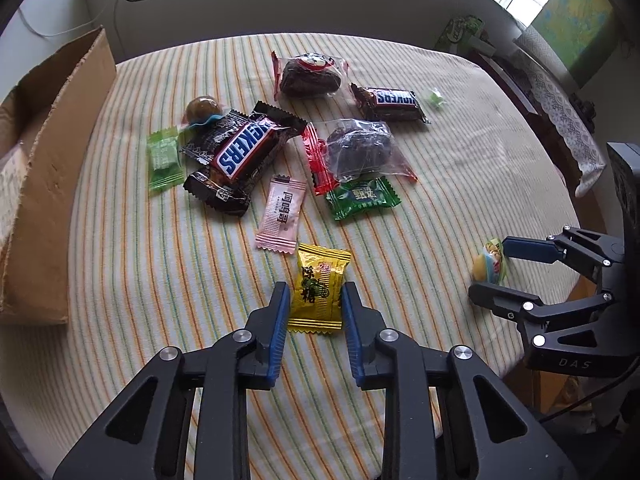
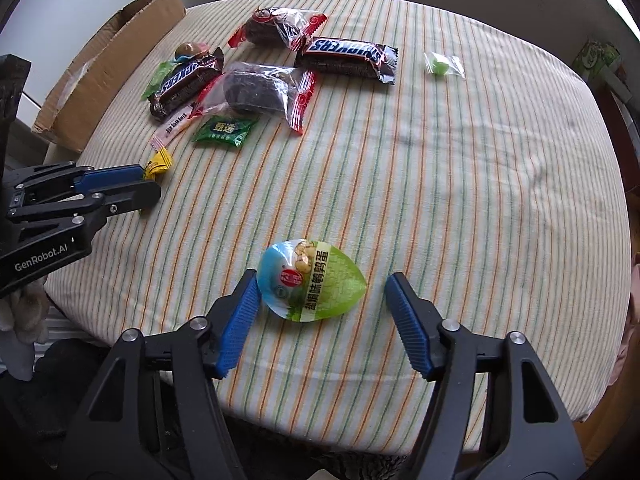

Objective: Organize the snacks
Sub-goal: 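Move the right tool to the green egg-shaped candy and close on it, then carry the egg candy into the box with the right tool while the left tool drops a yellow candy there, then grasp a wrapped chocolate cake with the right tool while the left tool grasps a Snickers bar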

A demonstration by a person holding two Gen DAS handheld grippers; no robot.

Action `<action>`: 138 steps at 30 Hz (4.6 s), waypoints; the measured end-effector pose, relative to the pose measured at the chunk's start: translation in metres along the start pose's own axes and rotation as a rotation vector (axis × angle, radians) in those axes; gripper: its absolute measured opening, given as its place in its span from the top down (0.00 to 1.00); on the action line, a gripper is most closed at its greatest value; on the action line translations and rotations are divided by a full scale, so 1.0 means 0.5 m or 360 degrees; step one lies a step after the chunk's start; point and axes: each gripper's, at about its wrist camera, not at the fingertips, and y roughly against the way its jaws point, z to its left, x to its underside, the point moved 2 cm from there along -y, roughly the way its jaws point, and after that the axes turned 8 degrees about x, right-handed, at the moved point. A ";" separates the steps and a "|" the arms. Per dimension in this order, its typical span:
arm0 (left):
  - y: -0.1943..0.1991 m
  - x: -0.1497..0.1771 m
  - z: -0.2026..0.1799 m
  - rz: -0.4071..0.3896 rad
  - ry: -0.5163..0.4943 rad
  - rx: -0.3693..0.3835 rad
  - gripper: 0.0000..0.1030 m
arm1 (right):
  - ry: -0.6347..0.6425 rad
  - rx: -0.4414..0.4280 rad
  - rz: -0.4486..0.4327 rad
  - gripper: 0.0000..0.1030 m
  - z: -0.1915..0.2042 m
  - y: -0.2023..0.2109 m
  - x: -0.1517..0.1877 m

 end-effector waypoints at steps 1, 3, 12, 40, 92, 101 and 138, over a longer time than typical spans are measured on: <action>-0.001 0.000 -0.001 -0.0003 0.0000 -0.0001 0.76 | 0.0005 0.0007 0.0003 0.38 0.003 -0.003 -0.008; -0.001 -0.001 0.000 -0.0012 0.0010 0.0005 0.77 | 0.0015 0.0007 0.0005 0.46 0.009 -0.004 -0.013; 0.006 -0.001 0.005 -0.0033 0.0036 0.0038 0.78 | 0.0044 0.0026 0.0009 0.60 0.020 -0.002 -0.020; 0.123 -0.051 0.055 -0.0283 0.0187 0.0032 0.78 | 0.0105 -0.0154 -0.0209 0.61 0.062 0.099 -0.175; 0.214 -0.133 0.360 -0.0553 0.0564 -0.0225 0.77 | 0.0482 -0.0339 -0.0286 0.50 0.495 0.029 -0.609; 0.215 -0.134 0.368 -0.0542 0.0621 -0.0215 0.75 | 0.0461 -0.0352 -0.0291 0.47 0.491 0.041 -0.611; 0.228 -0.090 0.183 -0.0508 0.0365 -0.0115 0.73 | 0.0195 -0.0252 -0.0499 0.27 0.186 0.224 -0.453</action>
